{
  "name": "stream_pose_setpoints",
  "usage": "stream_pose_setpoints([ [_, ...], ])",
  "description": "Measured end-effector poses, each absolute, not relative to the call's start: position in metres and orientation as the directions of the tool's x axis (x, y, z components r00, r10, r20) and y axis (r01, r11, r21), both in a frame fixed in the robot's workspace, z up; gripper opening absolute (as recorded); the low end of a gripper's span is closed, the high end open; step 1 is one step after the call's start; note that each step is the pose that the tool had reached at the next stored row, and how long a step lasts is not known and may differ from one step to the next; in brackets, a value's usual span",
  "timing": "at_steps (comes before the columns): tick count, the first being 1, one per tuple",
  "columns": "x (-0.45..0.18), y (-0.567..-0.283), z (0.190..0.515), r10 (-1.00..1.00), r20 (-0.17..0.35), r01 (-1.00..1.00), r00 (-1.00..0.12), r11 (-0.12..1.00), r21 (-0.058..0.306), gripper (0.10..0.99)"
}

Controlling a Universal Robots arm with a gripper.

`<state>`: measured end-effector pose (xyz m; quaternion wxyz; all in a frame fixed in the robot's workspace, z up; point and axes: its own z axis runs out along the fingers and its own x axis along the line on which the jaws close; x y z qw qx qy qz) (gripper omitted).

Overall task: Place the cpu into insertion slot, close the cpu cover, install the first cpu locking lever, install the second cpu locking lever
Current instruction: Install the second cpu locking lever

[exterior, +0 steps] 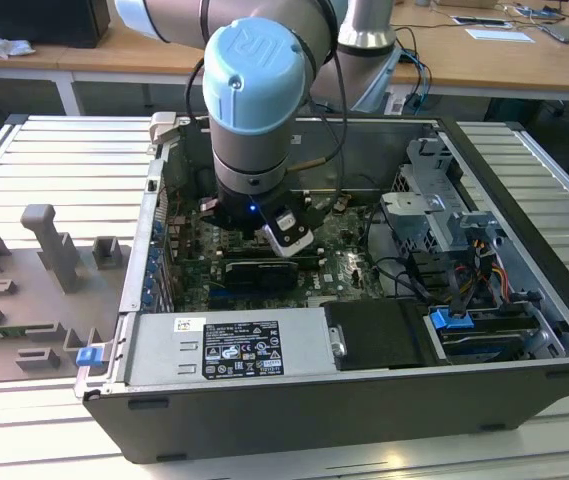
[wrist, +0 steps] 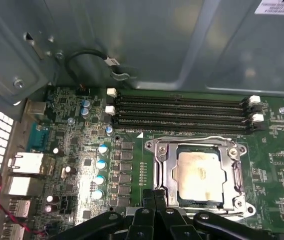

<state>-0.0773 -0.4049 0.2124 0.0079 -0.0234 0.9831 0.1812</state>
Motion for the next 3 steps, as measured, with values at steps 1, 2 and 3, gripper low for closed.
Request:
stream_pose_setpoints([
  [1, -0.0773, -0.4049, 0.214, -0.043, -0.024, -0.049, -0.999, 0.933, 0.356, 0.106],
  [2, -0.0773, -0.4049, 0.2149, -0.043, -0.024, -0.049, -0.999, 0.933, 0.356, 0.106],
  [3, -0.0772, -0.4048, 0.2154, -0.043, -0.024, -0.049, -0.999, 0.933, 0.356, 0.106],
])
